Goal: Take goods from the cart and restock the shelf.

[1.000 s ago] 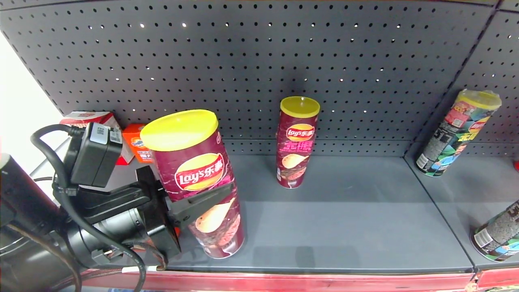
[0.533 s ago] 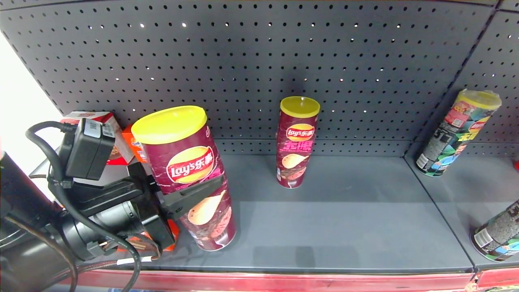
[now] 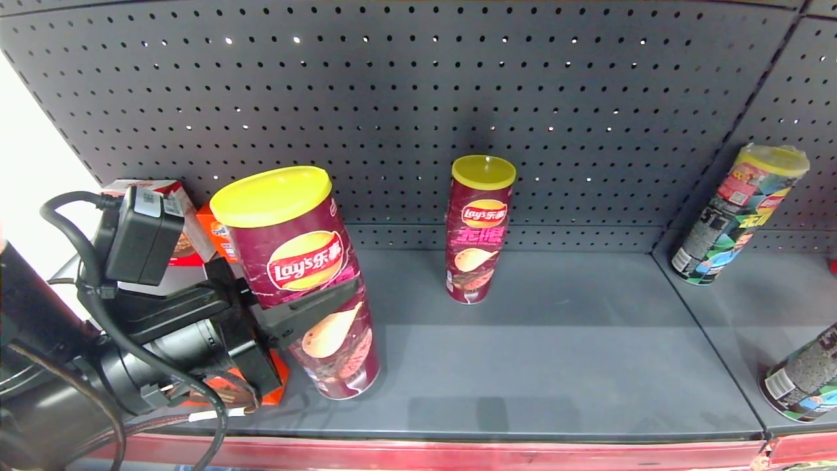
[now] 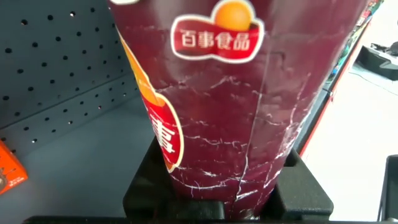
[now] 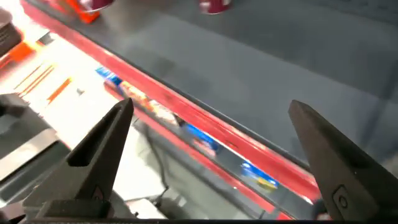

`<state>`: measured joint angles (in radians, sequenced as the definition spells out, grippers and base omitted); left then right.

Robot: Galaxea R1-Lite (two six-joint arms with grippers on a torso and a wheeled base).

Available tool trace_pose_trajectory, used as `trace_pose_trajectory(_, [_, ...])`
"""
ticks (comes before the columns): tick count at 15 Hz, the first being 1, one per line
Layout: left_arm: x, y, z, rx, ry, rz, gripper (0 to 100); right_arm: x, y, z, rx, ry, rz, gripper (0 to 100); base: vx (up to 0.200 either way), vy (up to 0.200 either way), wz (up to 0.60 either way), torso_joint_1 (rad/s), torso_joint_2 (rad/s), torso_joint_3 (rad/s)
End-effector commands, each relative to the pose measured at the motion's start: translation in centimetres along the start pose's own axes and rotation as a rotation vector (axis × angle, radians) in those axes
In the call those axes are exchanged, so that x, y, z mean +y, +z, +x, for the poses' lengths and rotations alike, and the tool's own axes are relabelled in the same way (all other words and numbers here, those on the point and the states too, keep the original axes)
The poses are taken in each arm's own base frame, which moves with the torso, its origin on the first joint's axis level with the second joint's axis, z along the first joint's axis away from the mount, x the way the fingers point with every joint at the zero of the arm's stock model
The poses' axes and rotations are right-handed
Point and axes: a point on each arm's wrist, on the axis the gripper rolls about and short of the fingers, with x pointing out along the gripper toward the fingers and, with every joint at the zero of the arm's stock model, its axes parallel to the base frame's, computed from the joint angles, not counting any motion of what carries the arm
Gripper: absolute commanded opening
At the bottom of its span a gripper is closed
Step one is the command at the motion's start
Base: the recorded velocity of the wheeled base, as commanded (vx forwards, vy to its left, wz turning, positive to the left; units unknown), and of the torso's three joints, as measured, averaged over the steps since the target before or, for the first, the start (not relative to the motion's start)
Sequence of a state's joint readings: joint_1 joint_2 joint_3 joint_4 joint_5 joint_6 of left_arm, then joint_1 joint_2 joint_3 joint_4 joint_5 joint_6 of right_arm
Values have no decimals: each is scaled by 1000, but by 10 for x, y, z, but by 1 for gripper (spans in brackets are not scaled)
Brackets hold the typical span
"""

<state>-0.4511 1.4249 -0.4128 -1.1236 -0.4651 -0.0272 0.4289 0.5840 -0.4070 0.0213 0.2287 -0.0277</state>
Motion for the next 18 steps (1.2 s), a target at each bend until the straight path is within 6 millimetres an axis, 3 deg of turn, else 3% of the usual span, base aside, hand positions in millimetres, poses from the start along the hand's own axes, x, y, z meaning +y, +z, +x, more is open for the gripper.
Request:
trace_pose_trajectory(1, [1, 0, 1, 1, 2, -1, 0, -4, 12, 38, 117, 75, 11, 100, 0, 0, 0, 0, 0, 0])
trace_pose_trajectory(7, [1, -1, 1, 2, 4, -17, 0, -13, 32, 97, 109, 149, 29, 100, 0, 0, 0, 0, 0, 0])
trace_pose_trajectory(13, [0, 0, -1, 0, 5, -21, 0, -41, 51, 201, 8, 133, -50, 100, 0, 0, 0, 0, 0, 0])
trace_pose_trajectory(15, [1, 0, 0, 1, 3, -22, 0, -48, 57, 230, -52, 224, -89, 100, 0, 0, 0, 0, 0, 0])
trace_pose_trajectory(16, [1, 0, 0, 1, 3, -22, 0, -50, 58, 234, -60, 239, -96, 100, 0, 0, 0, 0, 0, 0])
trace_pose_trajectory(18, [1, 1, 0, -5, 2, -70, 0, -78, 64, 265, -181, 450, -201, 100, 0, 0, 0, 0, 0, 0])
